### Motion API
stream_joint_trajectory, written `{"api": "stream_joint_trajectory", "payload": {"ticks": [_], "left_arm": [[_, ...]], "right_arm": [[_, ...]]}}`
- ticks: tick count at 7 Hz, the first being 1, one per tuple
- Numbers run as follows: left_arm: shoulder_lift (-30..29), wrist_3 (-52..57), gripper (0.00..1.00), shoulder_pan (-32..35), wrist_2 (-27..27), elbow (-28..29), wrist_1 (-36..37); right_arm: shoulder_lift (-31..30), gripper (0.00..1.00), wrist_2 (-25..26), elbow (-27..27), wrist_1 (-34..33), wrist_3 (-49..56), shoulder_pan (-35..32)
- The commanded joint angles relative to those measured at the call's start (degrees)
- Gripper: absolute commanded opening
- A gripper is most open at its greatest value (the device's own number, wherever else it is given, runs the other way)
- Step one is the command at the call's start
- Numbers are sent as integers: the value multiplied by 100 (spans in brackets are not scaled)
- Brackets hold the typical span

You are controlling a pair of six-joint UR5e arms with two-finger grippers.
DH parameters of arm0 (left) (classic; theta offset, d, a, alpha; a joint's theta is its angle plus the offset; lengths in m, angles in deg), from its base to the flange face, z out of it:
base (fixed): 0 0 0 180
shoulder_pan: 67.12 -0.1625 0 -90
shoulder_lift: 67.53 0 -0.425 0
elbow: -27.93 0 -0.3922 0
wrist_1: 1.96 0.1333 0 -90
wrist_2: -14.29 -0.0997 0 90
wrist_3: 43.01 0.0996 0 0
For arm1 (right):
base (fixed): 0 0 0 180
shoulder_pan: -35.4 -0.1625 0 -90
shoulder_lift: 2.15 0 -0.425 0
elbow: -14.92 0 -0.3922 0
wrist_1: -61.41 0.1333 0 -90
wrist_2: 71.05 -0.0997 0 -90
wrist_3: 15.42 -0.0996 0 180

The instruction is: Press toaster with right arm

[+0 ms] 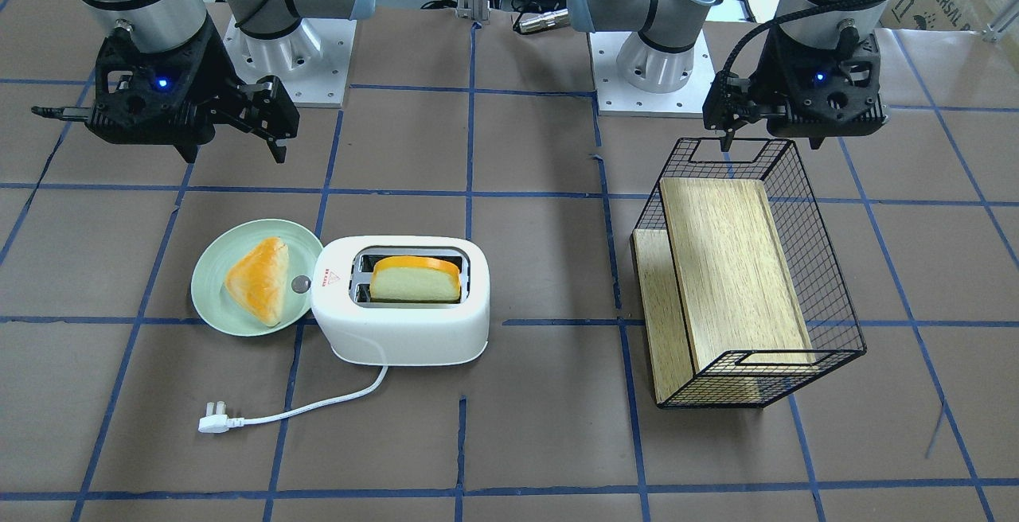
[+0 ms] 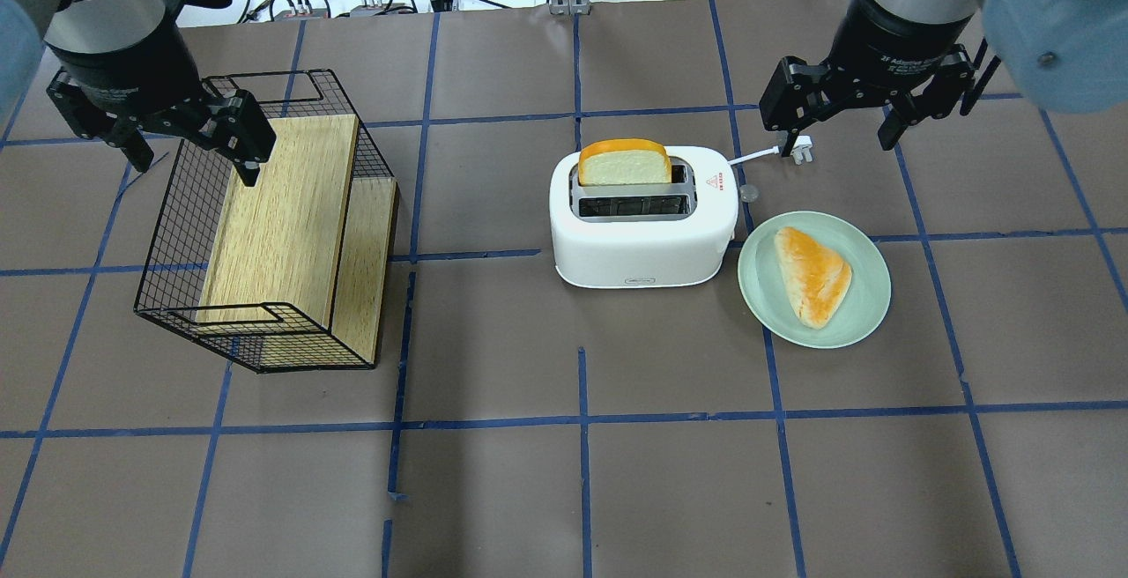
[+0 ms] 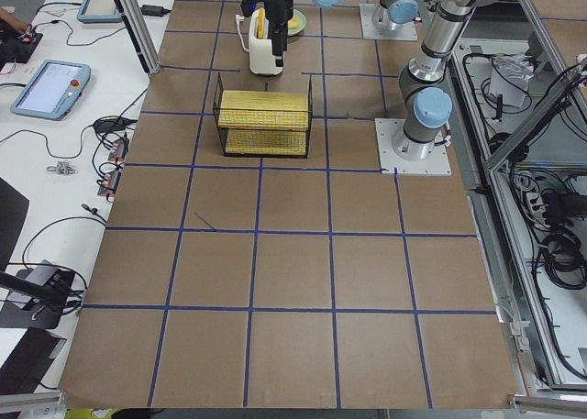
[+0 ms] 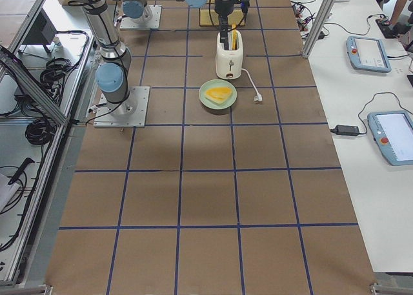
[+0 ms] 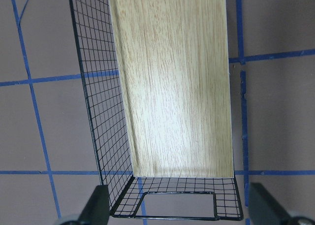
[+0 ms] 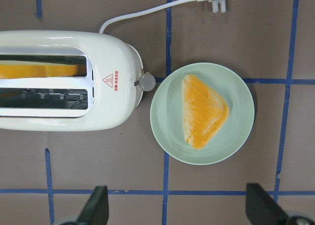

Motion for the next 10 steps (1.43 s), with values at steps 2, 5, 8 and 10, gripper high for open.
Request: {"api": "stream_joint_trajectory", "payload": {"ticks": [2,5,8,10], "left_arm": [[0,0,100,0,0,0,0],[0,-9,100,0,0,0,0],[0,0,100,0,0,0,-9],[0,0,100,0,0,0,0]], "right_arm": [[0,97,0,0,0,-3,-9],[0,93,-9,26,0,15,-18],[17,13,-88,-8,-17,983,-70],[122,7,-79,-17,-244,3343,17]]}}
